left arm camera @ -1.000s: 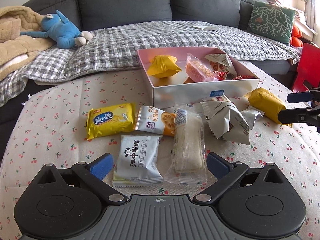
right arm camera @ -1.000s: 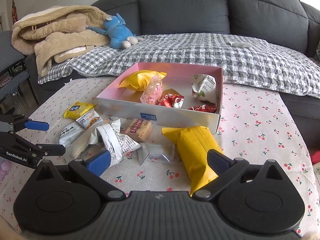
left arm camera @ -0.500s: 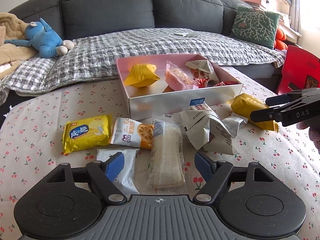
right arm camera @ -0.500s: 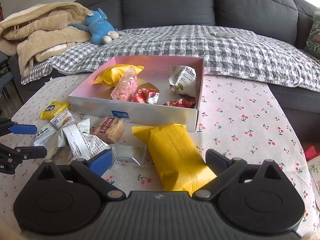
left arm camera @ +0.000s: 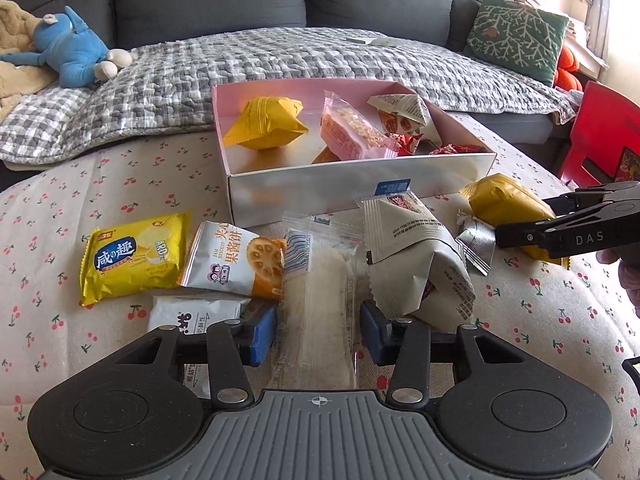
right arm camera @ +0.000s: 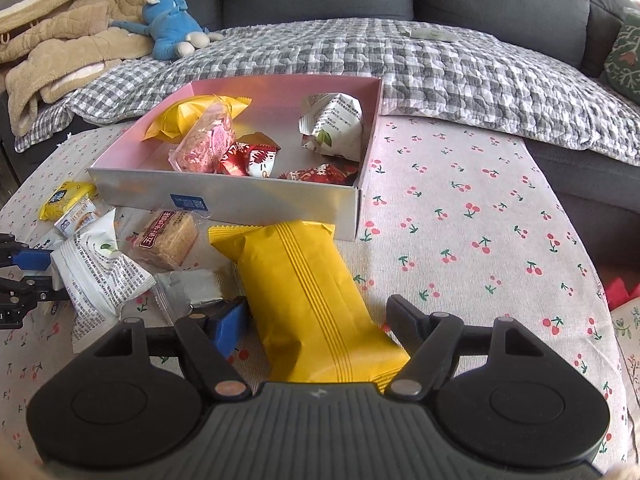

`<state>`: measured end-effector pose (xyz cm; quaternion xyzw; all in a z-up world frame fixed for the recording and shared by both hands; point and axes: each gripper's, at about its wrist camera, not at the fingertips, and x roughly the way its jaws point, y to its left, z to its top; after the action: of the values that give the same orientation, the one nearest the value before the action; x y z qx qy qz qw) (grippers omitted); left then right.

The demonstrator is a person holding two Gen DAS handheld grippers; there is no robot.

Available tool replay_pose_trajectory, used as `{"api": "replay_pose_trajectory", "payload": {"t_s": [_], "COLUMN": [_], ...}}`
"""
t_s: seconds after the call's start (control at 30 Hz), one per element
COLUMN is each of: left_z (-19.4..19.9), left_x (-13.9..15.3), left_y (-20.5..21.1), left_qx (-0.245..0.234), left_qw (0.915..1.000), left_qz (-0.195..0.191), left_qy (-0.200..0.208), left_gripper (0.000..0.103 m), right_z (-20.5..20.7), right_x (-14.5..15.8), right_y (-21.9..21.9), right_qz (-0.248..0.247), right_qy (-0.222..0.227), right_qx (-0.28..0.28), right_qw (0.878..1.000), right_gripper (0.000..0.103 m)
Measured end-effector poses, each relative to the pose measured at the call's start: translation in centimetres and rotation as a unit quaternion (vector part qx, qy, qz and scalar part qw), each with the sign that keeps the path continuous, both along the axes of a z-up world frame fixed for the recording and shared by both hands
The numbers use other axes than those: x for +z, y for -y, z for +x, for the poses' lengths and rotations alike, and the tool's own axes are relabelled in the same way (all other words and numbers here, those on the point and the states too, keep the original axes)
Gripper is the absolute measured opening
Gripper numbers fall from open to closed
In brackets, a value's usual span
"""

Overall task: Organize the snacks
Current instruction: 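Grasp the clear bread bag with the left tool while the right tool grasps a yellow pastry bag, then carry the clear bread bag and yellow pastry bag over the box with both tools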

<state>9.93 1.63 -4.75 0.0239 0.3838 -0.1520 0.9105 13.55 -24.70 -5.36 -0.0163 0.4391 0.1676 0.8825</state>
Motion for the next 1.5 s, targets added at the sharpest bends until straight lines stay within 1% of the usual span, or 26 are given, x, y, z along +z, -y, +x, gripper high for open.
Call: {"api": "replay_pose_trajectory", "payload": {"t_s": [0.27,0.37,0.43,0.47,0.53,0.83,1.5], "left_z": [0.6,0.6,0.6,0.6,0.5,0.2,-0.5], "left_x": [0.1,0.1,0.3,0.3,0.4,1.0,3.8], "left_y": [0.0,0.0,0.0,0.1,0.0,0.0,-0.2], "left_qx": [0.019,0.025,0.027,0.028,0.03,0.034,0.04], "left_qw": [0.9997,0.9995,0.9995,0.9995,0.9995,0.9993,0.9985], "left_qz": [-0.014,-0.014,-0.013,-0.012,-0.011,-0.016,-0.031], "left_qy": [-0.008,-0.009,-0.008,-0.008,-0.008,-0.004,0.022], "left_gripper": [0.038,0.033,0.025,0.023,0.021,0.018,0.017], "right_z": [0.3,0.3,0.3,0.2,0.2,-0.1,0.0], "right_x": [-0.3,-0.2,0.0,0.1,0.2,1.0,3.6], "right_y": [-0.6,-0.7,-0.7,-0.7,-0.7,-1.3,-0.5], "right_qz": [-0.013,-0.013,-0.012,-0.009,-0.007,-0.001,0.037], "right_qy": [0.011,0.015,0.017,0.017,0.014,0.024,0.044], "right_qx": [0.003,0.009,0.012,0.013,0.012,0.025,0.007], "right_qw": [1.0,1.0,1.0,1.0,1.0,0.999,0.998], "right_gripper": [0.072,0.063,0.05,0.047,0.044,0.042,0.041]}}
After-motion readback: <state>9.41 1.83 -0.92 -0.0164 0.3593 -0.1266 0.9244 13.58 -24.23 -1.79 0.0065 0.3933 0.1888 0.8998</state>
